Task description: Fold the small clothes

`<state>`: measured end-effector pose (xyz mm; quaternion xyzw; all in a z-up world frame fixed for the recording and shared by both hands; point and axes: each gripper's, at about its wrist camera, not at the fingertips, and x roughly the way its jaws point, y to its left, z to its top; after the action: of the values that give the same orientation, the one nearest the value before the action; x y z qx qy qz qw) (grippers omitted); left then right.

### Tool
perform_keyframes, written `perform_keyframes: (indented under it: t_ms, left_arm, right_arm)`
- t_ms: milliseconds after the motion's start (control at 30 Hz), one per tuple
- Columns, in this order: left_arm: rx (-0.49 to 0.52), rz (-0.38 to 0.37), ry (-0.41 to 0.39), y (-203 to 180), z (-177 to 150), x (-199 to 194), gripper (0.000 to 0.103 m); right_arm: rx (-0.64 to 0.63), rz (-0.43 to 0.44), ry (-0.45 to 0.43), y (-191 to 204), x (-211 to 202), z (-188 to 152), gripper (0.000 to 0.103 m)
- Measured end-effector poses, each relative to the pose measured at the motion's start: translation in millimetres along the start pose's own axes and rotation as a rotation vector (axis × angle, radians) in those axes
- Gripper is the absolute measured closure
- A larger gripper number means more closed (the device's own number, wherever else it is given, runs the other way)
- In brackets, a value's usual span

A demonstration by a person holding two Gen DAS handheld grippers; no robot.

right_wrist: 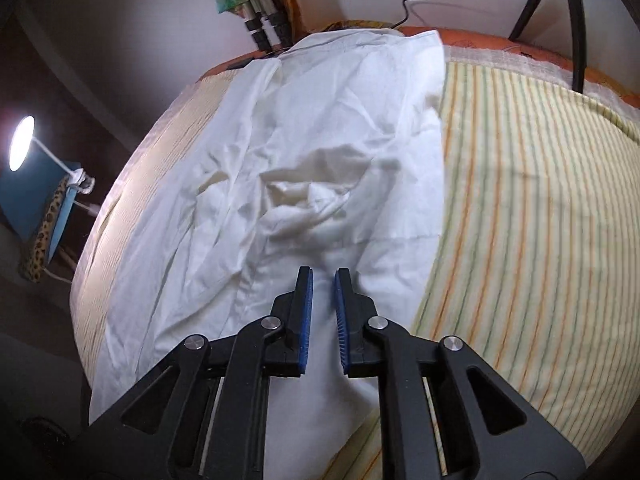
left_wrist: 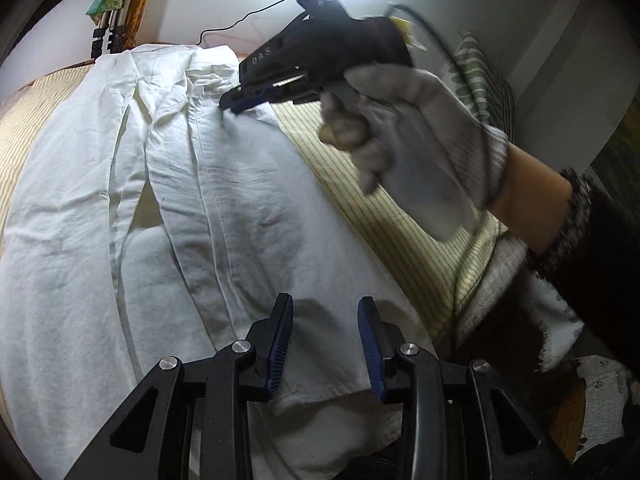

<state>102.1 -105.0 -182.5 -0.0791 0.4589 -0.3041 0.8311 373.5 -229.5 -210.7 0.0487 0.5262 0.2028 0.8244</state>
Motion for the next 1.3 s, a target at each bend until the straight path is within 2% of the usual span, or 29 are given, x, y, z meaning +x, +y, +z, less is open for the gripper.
perform_keyframes:
  t_ms: [133,200,233,300,367,500,600,733,833,867,933,1000,1067,1133,1200,1300]
  left_arm:
    - [-0.031,-0.031,-0.009,5,-3,-15,0.071]
    - [-0.034,-0.027,-0.035,9,-8,-31,0.07]
    - [-0.034,-0.018,-0.05,11,-11,-43,0.068]
    - [-0.034,0.006,-0.079,16,-17,-64,0.068]
    - [-0.049,0.042,-0.11,26,-24,-88,0.065]
    - [-0.137,0.095,-0.165,58,-39,-130,0.061]
    - [-0.242,0.126,-0.18,89,-50,-148,0.06]
    - [-0.385,0.092,-0.151,129,-64,-151,0.06]
    - [-0.401,0.105,-0.126,136,-70,-149,0.06]
    - [-0.397,0.108,-0.124,137,-69,-149,0.061]
    - [-0.393,0.102,-0.124,134,-72,-148,0.061]
    - [-0.382,0.104,-0.128,130,-70,-148,0.061]
    - [-0.363,0.116,-0.129,124,-67,-147,0.061]
    - [-0.359,0.122,-0.128,123,-65,-144,0.061]
    - [-0.363,0.126,-0.129,123,-63,-142,0.061]
    - [-0.375,0.128,-0.132,125,-62,-140,0.061]
  right_arm:
    - [0.098,-0.005,-0.044,-14,-17,10,0.089]
    - [0.118,0.026,-0.064,-13,-35,4,0.082]
    - [0.121,0.041,-0.072,-11,-46,-2,0.079]
    - [0.119,0.075,-0.084,-3,-68,-19,0.067]
    - [0.121,0.103,-0.09,5,-89,-43,0.064]
    - [0.165,0.166,-0.064,3,-109,-100,0.064]
    - [0.191,0.174,-0.027,6,-110,-142,0.064]
    - [0.228,0.185,0.024,7,-99,-184,0.064]
    - [0.202,0.125,0.006,11,-99,-201,0.076]
    - [0.179,0.089,0.011,15,-101,-203,0.081]
    - [0.157,0.053,0.025,20,-107,-203,0.081]
    - [0.132,0.051,-0.034,25,-118,-194,0.081]
    - [0.118,0.06,-0.116,29,-126,-176,0.081]
    - [0.108,0.066,-0.157,34,-122,-154,0.081]
    - [0.109,0.069,-0.156,36,-107,-135,0.081]
    - [0.108,0.013,-0.116,34,-77,-115,0.081]
